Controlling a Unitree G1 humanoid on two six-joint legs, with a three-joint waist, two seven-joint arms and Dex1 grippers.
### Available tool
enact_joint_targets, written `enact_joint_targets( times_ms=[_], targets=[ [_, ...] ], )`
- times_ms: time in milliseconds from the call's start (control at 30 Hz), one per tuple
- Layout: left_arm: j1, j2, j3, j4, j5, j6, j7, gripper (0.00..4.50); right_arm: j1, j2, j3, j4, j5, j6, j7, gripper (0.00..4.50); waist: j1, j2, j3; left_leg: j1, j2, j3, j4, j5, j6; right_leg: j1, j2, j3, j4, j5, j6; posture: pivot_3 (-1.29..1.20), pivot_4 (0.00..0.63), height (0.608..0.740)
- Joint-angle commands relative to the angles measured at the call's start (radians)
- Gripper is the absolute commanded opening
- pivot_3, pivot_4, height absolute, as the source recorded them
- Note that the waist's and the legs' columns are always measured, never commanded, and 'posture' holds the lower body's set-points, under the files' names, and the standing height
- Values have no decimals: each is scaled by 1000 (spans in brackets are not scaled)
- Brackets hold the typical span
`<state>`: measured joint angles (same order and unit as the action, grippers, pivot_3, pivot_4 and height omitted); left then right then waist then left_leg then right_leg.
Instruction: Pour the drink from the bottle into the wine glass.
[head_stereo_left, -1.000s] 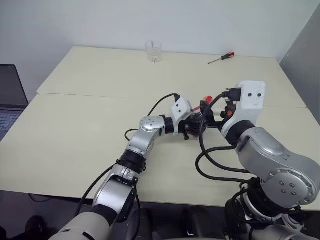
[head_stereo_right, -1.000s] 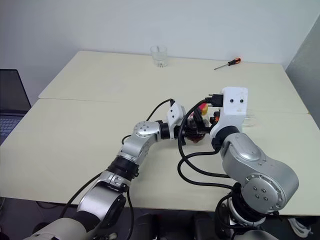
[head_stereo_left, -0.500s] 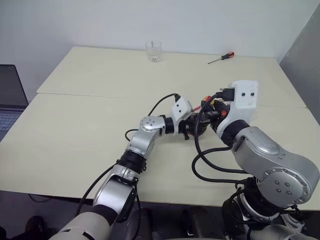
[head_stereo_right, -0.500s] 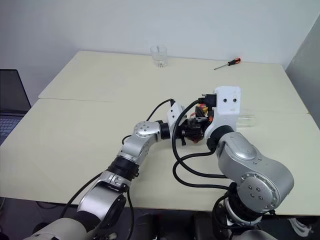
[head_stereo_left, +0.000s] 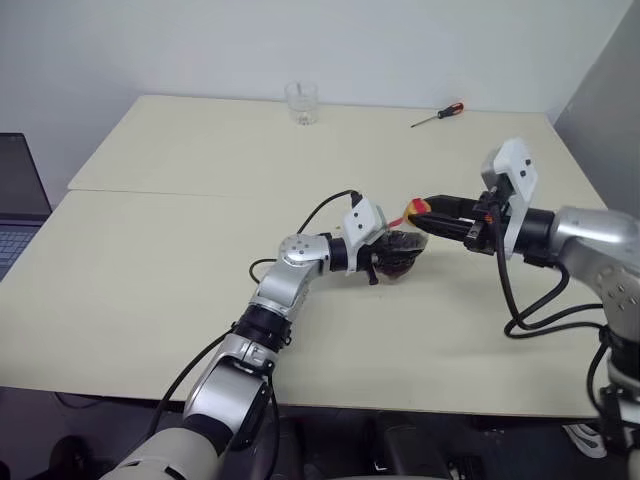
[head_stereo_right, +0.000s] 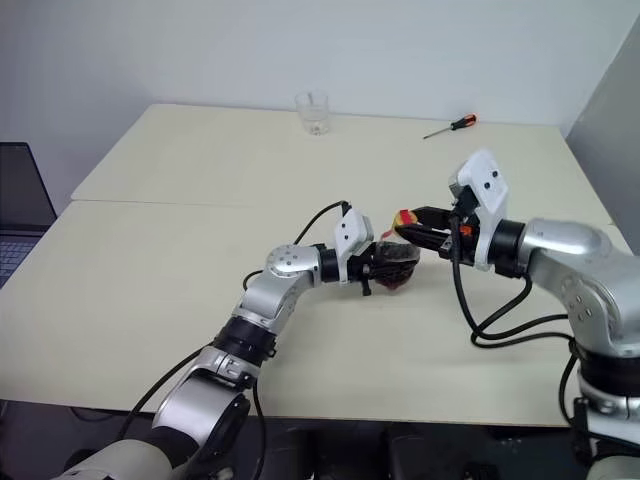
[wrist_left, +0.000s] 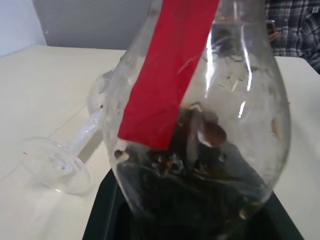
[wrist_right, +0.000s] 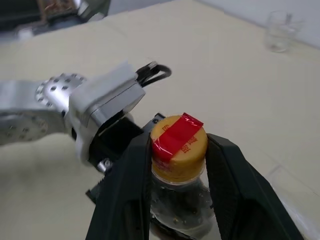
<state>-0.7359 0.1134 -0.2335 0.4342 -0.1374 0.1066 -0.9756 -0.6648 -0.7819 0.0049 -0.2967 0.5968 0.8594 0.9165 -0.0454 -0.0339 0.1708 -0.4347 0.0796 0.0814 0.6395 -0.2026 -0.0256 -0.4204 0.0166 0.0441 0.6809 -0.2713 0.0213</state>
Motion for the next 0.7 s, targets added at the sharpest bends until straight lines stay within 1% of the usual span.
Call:
enact_joint_targets(
  times_ms=[33, 167, 300, 433, 533, 600, 700],
  targets=[
    [-20, -2, 15, -89, -26, 17, 10, 1279, -103, 19, 138, 152, -68, -180, 235, 1224, -5, 1, 0, 0, 0, 0, 1, 0, 0, 0, 0, 0, 0, 0, 0, 0, 150, 740],
    [-4, 2, 13, -125, -25, 38, 25, 1276, -212, 63, 220, 341, -148, -291, 376, 1224, 0, 1, 1, 0, 0, 1, 2, 0, 0, 0, -1, 1, 0, 0, 0, 0, 150, 740],
    [6, 2, 10, -148, -24, 51, 34, 1276, -269, 97, 254, 460, -204, -348, 460, 1224, 11, 1, 1, -1, 0, 2, 3, 0, 0, 0, -1, 1, 0, 2, -3, 0, 150, 740],
    [7, 1, 9, -154, -24, 57, 37, 1276, -283, 106, 246, 501, -239, -373, 483, 1224, 17, 1, 1, -1, 0, 3, 3, 0, 0, 0, -2, 0, 0, 3, -5, 0, 150, 740],
    [6, -3, 5, -152, -27, 57, 34, 1271, -273, 89, 226, 485, -265, -386, 458, 1224, 18, 1, 1, -2, 0, 3, 3, 0, 0, 0, -2, 0, 0, 3, -5, 0, 150, 740],
    [6, -4, 1, -149, -28, 55, 31, 1265, -265, 79, 212, 461, -253, -361, 456, 1224, 18, 1, 1, -2, 0, 3, 3, 0, 0, 0, -2, 0, 0, 3, -5, 0, 150, 740],
    [-3, -9, -1, -134, -27, 49, 30, 1264, -257, 59, 180, 420, -219, -314, 453, 2228, 18, 1, 1, -2, 0, 3, 3, 0, 0, 0, -2, 0, 1, 3, -5, 0, 150, 740]
  ],
)
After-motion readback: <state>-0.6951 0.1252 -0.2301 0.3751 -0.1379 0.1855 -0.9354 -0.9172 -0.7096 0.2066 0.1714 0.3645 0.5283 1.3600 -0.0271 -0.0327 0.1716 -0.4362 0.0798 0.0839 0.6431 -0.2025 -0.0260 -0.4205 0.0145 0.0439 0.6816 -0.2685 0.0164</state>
